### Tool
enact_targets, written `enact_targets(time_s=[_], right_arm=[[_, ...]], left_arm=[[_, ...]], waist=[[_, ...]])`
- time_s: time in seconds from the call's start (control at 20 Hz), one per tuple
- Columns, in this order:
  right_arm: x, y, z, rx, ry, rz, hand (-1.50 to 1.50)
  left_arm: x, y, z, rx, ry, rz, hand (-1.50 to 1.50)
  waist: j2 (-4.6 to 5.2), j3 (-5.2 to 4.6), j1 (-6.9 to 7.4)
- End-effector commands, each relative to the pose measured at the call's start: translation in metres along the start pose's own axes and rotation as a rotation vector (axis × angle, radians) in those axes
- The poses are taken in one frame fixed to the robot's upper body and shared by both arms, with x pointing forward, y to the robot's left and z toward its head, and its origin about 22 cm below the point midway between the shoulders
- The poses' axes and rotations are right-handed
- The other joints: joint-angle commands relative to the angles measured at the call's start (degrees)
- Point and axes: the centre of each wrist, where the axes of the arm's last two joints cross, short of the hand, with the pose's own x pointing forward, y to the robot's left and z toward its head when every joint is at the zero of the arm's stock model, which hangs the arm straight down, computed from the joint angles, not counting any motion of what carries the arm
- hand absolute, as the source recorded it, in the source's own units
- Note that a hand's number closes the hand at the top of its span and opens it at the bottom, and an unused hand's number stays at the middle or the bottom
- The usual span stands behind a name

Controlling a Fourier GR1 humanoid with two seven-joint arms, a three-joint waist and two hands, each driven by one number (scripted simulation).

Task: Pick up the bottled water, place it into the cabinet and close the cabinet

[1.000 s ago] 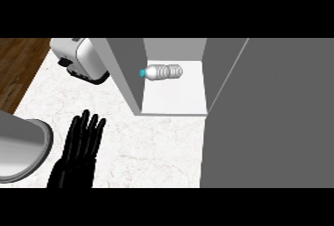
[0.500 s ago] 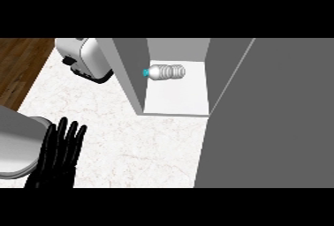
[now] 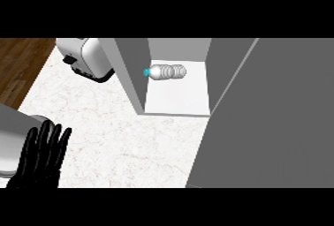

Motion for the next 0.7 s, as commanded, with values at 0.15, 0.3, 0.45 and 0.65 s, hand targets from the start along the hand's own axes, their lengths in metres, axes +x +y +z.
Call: enact_targets(time_s=[0.15, 0.3, 0.45, 0.65], right_arm=[[0.014, 0.011, -0.036, -0.063, -0.064, 0.058, 1.5], [0.01, 0.01, -0.04, -0.048, -0.061, 0.052, 1.5], [0.012, 0.01, -0.042, -0.02, -0.054, 0.059, 1.5], [0.01, 0.006, -0.046, -0.006, -0.072, 0.055, 1.5]], left_arm=[[0.007, 0.014, 0.004, -0.02, 0.018, 0.008, -1.5], [0.006, 0.018, 0.005, -0.026, -0.001, 0.001, -1.5], [0.012, 0.022, 0.002, -0.025, -0.003, 0.015, -1.5], [0.009, 0.022, 0.005, -0.031, 0.0, 0.019, -1.5]], waist=[[0.26, -0.05, 0.51], [0.22, -0.13, 1.1], [0.3, -0.14, 1.27], [0.81, -0.15, 1.81]])
